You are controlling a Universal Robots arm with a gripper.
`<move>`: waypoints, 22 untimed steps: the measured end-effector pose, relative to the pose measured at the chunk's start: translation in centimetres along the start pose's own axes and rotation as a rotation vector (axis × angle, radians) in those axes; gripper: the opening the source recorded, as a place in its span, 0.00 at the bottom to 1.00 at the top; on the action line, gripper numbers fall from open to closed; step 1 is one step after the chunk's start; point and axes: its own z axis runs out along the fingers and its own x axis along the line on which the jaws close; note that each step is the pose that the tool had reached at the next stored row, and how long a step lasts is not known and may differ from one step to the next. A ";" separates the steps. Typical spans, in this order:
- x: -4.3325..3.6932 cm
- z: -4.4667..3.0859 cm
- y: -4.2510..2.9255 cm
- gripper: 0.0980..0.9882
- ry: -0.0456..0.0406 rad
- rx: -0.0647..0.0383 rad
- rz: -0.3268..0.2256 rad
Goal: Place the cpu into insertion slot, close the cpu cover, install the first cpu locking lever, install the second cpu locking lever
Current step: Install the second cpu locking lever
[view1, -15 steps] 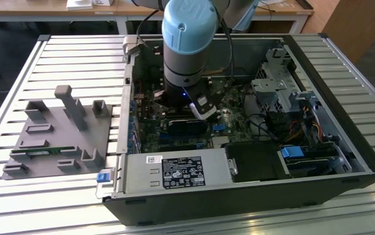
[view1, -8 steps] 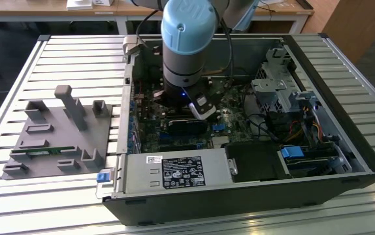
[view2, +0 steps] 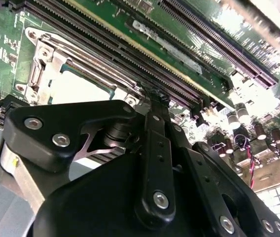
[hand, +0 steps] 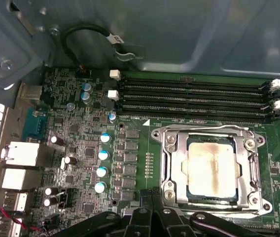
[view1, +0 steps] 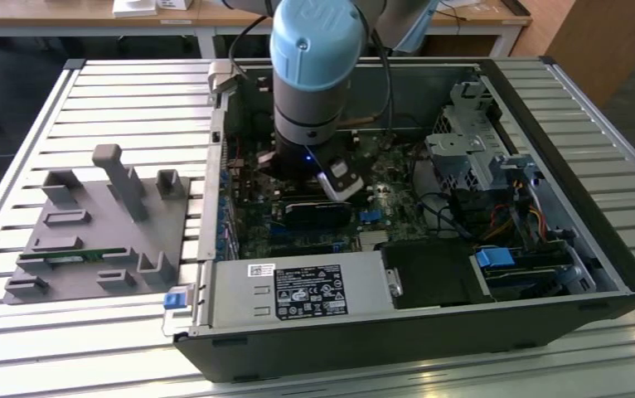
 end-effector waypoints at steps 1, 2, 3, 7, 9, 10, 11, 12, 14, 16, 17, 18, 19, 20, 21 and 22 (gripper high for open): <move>0.01 0.02 0.08 0.01 0.0000 0.000 0.000; 0.03 0.04 0.13 0.01 -0.0001 0.000 0.000; 0.05 0.05 0.13 0.01 -0.0001 0.000 0.000; 0.16 0.12 0.09 0.01 0.0001 0.000 0.000; 0.18 0.10 -0.05 0.01 -0.0001 0.000 0.000; 0.18 0.07 -0.12 0.01 -0.0002 0.000 0.000; 0.19 0.05 -0.18 0.01 -0.0002 0.000 0.000; 0.19 0.04 -0.20 0.01 -0.0004 0.000 0.001; 0.19 0.04 -0.21 0.01 -0.0007 0.000 0.002; 0.19 0.02 -0.22 0.01 -0.0010 0.000 0.003; 0.19 -0.01 -0.23 0.01 -0.0013 0.000 0.003; 0.19 -0.05 -0.22 0.01 -0.0013 0.000 0.003; 0.18 -0.11 -0.20 0.01 -0.0014 0.000 0.004; 0.18 -0.19 -0.17 0.01 -0.0013 0.000 0.004; 0.18 -0.28 -0.14 0.01 -0.0015 -0.001 0.004; 0.18 -0.37 -0.11 0.01 -0.0015 -0.001 0.004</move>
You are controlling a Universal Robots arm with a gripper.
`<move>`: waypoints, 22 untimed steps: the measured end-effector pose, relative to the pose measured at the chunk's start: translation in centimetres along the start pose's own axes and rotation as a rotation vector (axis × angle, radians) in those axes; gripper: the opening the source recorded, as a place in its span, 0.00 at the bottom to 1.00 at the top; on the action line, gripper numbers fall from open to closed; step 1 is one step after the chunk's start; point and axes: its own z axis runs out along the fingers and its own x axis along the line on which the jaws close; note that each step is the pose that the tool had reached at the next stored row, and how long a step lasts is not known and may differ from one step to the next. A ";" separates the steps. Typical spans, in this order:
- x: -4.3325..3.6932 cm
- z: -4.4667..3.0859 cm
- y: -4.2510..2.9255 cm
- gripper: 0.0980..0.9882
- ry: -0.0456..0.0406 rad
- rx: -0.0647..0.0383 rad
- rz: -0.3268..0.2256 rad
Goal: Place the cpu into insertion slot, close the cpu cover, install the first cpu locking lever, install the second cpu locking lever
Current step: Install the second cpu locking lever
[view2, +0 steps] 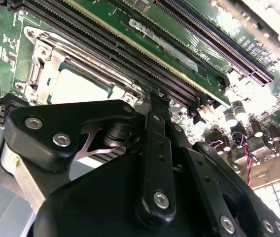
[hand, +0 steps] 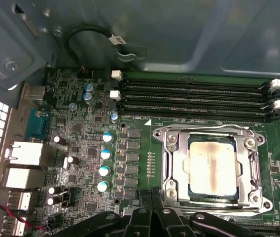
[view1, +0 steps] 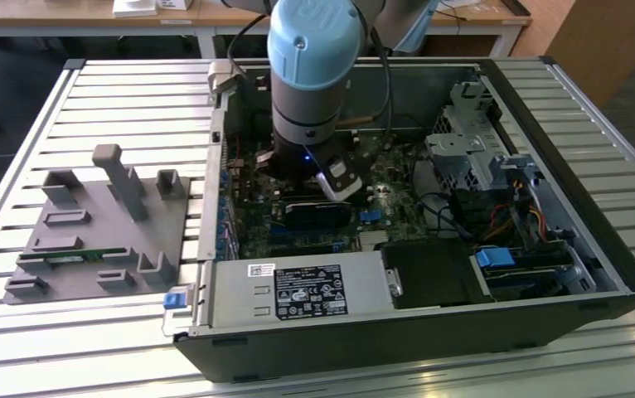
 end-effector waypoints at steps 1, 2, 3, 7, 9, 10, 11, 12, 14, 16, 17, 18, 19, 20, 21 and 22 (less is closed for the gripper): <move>0.01 -0.12 0.02 0.01 0.0005 0.001 0.000; 0.01 -0.17 0.04 0.01 0.0003 0.001 0.000; 0.00 -0.17 0.04 0.01 0.0002 0.000 0.000; 0.00 -0.10 0.04 0.01 0.0002 0.000 0.000; 0.00 0.10 -0.01 0.01 0.0002 0.000 0.000; 0.01 0.23 -0.05 0.01 0.0003 0.001 0.000; 0.01 0.34 -0.08 0.01 0.0005 0.001 0.000; 0.02 0.42 -0.08 0.01 0.0009 0.001 0.000; 0.01 0.51 -0.08 0.01 0.0008 0.001 0.000; 0.00 0.55 -0.08 0.01 0.0004 0.001 0.000; 0.01 0.55 -0.09 0.01 0.0003 0.001 0.000; 0.01 0.54 -0.10 0.01 0.0002 0.000 0.000; 0.01 0.51 -0.11 0.01 0.0000 0.000 0.000; 0.00 0.45 -0.11 0.01 -0.0002 0.000 0.000; -0.01 0.35 -0.08 0.01 -0.0007 -0.001 0.000; 0.00 0.21 -0.06 0.01 -0.0004 0.000 0.000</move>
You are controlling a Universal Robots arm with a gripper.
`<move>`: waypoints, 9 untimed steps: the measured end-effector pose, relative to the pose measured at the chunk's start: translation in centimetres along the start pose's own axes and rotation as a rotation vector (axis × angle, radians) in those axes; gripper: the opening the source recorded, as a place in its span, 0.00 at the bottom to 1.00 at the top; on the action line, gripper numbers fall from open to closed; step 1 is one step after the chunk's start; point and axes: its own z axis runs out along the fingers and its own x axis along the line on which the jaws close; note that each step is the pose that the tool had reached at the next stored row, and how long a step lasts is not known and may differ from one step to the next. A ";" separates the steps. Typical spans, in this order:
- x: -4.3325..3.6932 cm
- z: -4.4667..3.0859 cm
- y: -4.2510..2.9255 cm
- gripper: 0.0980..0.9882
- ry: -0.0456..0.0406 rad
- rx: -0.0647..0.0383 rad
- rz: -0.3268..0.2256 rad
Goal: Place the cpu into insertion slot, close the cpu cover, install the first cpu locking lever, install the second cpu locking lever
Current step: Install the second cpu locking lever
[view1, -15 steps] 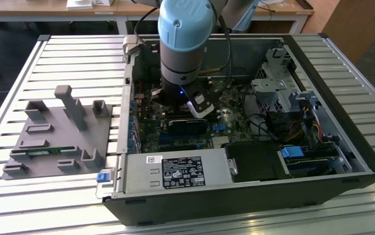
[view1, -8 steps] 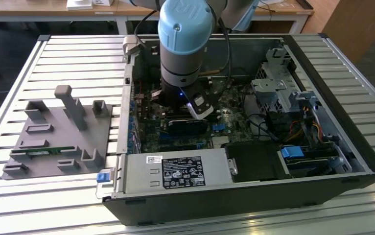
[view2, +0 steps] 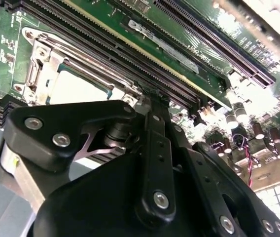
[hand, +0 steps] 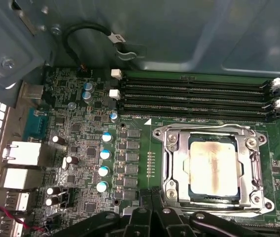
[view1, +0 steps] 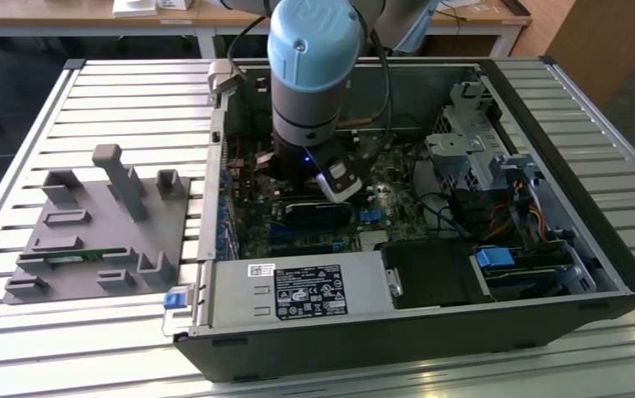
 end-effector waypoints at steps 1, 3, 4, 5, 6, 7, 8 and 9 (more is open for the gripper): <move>0.01 -0.12 0.02 0.01 0.0004 0.000 0.000; 0.01 -0.15 0.01 0.01 0.0005 0.001 0.000; 0.01 -0.14 0.00 0.01 0.0004 0.001 0.000; 0.01 -0.16 -0.01 0.01 0.0005 0.001 0.000; 0.01 -0.21 0.00 0.01 0.0006 0.002 0.000; 0.01 -0.29 0.03 0.01 0.0004 0.001 0.000; 0.01 -0.46 0.08 0.01 0.0006 0.001 0.000; 0.01 -0.60 0.12 0.01 0.0006 0.002 0.000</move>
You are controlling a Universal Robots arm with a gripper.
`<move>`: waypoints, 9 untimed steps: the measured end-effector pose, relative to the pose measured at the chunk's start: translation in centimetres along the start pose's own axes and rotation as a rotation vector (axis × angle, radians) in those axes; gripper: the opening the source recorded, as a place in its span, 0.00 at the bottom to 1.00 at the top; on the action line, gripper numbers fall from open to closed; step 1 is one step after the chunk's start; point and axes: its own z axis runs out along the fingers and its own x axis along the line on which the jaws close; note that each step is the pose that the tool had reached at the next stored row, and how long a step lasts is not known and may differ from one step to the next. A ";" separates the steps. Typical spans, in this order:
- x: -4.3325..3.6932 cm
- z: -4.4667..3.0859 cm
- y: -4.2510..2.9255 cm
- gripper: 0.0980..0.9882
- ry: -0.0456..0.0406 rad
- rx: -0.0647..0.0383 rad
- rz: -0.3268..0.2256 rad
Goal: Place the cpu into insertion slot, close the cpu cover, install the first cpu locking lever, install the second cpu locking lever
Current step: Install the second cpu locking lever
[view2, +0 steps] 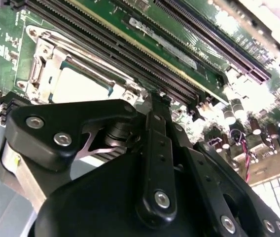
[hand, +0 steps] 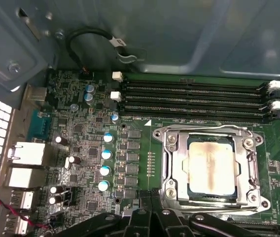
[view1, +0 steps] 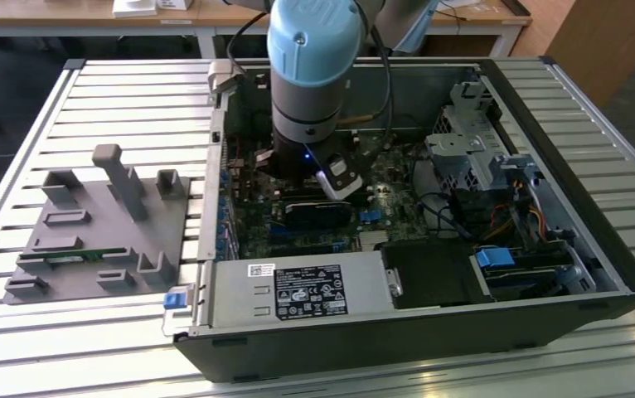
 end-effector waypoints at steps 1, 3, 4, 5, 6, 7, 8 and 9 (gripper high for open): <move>0.00 -0.18 0.05 0.01 0.0001 0.000 0.000; 0.00 -0.49 0.15 0.01 0.0000 0.000 0.000; 0.00 -0.61 0.18 0.01 0.0000 0.000 0.000; 0.00 -0.72 0.22 0.01 0.0001 0.000 0.000; 0.00 -0.85 0.25 0.01 0.0001 0.000 0.000; 0.00 -1.01 0.30 0.01 0.0001 0.000 0.000; 0.00 -1.25 0.37 0.01 0.0001 0.000 0.000; 0.00 -1.47 0.44 0.01 0.0000 0.000 0.000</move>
